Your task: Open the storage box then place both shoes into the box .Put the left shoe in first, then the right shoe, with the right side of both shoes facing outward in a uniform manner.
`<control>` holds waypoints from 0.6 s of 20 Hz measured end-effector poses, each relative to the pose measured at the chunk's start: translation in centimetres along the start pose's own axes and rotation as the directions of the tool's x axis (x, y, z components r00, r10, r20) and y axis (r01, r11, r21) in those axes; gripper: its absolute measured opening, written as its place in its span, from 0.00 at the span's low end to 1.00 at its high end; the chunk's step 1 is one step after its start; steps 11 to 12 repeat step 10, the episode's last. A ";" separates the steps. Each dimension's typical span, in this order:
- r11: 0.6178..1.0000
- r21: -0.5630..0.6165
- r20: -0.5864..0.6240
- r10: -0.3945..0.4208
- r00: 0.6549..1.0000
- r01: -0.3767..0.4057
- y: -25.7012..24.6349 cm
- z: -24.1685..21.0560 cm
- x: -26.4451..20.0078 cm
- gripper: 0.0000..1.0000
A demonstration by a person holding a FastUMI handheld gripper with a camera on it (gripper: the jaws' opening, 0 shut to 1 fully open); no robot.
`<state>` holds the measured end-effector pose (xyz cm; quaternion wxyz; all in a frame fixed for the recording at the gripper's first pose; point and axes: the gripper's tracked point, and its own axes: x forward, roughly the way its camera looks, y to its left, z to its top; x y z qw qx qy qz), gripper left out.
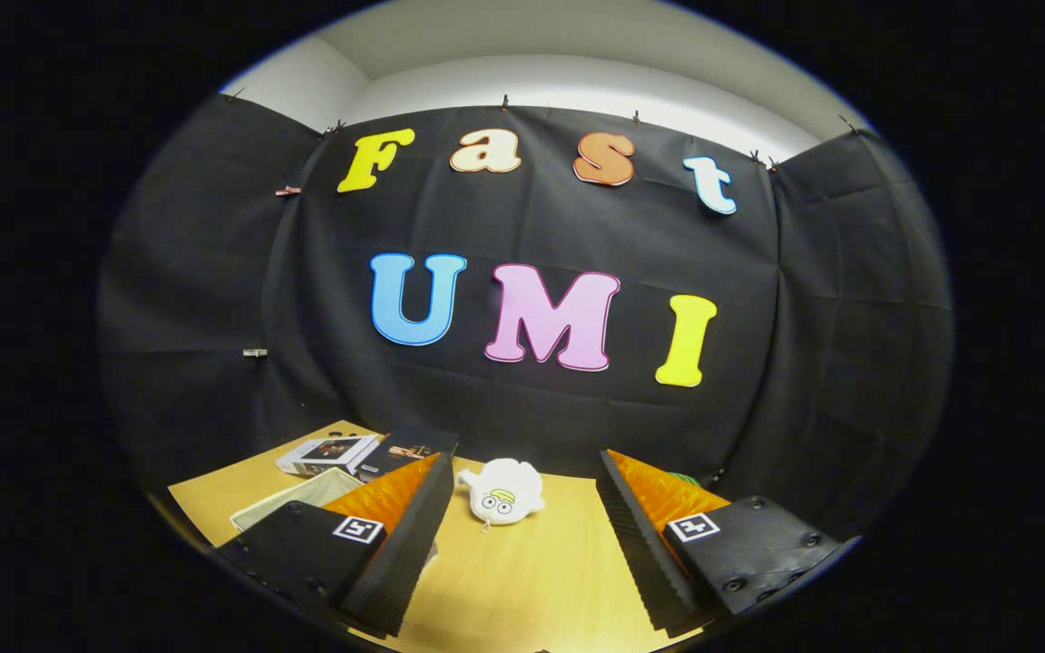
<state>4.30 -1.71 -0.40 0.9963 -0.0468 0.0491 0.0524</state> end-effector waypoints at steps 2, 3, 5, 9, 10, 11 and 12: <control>1.000 0.026 0.005 -0.014 1.000 0.014 -3.1 -0.4 -1.0 0.98; 0.999 0.039 0.009 -0.027 1.000 0.027 -4.9 -0.6 -1.4 0.98; 0.998 0.052 -0.004 -0.046 0.999 0.046 -8.0 -1.7 -1.8 0.98; 0.997 0.013 -0.001 -0.069 0.998 0.069 -13.1 -3.0 -2.1 0.98; 0.998 0.018 0.002 -0.067 0.998 0.067 -13.8 -3.2 -2.2 0.98; 0.998 0.018 0.002 -0.067 0.998 0.067 -13.8 -3.2 -2.2 0.98; 0.998 0.018 0.002 -0.067 0.998 0.067 -13.8 -3.2 -2.2 0.98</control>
